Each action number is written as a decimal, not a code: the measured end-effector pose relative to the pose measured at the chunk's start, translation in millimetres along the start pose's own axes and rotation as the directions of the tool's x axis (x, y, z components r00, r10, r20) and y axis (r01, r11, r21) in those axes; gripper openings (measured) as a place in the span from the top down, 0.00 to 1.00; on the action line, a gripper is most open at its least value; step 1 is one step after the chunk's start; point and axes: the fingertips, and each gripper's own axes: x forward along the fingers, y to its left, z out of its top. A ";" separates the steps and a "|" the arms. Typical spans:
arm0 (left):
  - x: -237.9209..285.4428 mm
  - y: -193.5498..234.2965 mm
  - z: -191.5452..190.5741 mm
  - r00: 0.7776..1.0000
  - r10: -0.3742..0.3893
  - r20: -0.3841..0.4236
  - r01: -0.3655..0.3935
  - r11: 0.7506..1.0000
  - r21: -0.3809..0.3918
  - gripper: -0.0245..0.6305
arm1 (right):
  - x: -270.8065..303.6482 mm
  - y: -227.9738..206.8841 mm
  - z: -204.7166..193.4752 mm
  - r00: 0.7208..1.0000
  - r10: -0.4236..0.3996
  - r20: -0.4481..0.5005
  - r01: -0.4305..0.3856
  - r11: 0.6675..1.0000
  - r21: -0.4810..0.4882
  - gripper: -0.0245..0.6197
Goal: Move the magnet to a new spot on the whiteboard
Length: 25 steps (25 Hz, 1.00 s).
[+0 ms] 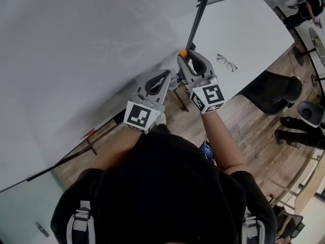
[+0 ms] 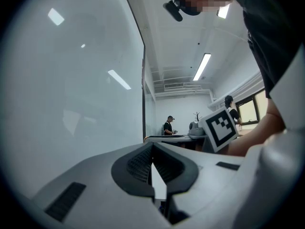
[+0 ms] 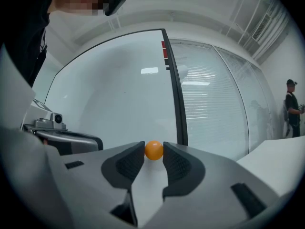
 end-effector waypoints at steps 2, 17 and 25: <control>5.3 -0.2 -0.7 1.000 -0.011 0.000 0.011 1.000 0.001 0.96 | 4.0 -6.1 -3.4 1.000 -0.008 -0.006 0.008 1.000 0.004 0.78; 21.3 5.0 -6.5 0.999 -0.054 0.003 0.054 0.998 -0.032 0.96 | 20.3 -20.5 -16.3 0.999 -0.038 -0.025 0.038 0.999 -0.004 0.78; 16.9 15.4 -11.3 0.999 -0.036 -0.008 0.035 0.999 -0.032 0.96 | 24.4 -25.3 -20.1 0.999 -0.031 -0.038 0.032 0.999 0.033 0.76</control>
